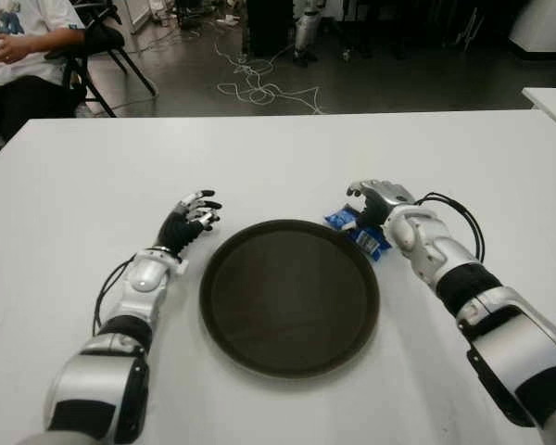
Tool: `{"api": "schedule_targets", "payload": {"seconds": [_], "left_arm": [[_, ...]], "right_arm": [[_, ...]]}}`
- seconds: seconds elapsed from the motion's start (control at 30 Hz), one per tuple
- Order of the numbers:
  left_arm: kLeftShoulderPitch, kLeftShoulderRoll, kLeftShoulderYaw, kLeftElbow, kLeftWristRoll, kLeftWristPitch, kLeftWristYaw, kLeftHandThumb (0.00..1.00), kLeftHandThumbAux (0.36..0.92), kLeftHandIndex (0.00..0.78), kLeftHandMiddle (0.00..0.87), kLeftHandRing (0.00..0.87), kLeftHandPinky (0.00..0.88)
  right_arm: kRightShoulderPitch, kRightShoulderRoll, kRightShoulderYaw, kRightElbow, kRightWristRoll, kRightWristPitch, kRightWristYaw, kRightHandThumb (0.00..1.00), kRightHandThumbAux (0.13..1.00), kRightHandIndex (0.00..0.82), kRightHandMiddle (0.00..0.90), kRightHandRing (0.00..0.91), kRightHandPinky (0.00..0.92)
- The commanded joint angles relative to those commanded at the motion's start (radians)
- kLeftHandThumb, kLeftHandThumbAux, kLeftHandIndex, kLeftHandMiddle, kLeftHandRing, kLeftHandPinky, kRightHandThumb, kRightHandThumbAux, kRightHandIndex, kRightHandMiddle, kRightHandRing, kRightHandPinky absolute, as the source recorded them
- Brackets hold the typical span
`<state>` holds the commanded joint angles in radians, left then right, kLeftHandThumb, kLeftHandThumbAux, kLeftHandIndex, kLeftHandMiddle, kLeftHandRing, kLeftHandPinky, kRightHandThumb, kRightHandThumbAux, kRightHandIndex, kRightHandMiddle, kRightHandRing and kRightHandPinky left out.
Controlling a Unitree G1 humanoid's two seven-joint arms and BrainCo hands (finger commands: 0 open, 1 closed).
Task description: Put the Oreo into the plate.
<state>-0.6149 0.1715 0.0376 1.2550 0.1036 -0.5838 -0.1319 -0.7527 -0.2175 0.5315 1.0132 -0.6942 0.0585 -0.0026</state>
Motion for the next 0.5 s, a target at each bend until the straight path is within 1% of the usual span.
{"api": "schedule_targets", "payload": {"seconds": [0.2,0.5], "left_arm": [[0.002,0.002,-0.001,-0.002,0.000,-0.007,-0.008,0.314,0.575,0.191,0.303,0.329,0.367],[0.003,0.002,0.002,-0.001,-0.005,-0.015,-0.021,0.331,0.587,0.202,0.309,0.333,0.373]], "right_arm": [[-0.011,0.012,-0.001,0.033,0.002,0.003,-0.009,0.000,0.680,0.251,0.256,0.278,0.292],[-0.017,0.020,-0.007,0.057,0.004,-0.004,-0.023,0.000,0.686,0.255,0.253,0.281,0.314]]}}
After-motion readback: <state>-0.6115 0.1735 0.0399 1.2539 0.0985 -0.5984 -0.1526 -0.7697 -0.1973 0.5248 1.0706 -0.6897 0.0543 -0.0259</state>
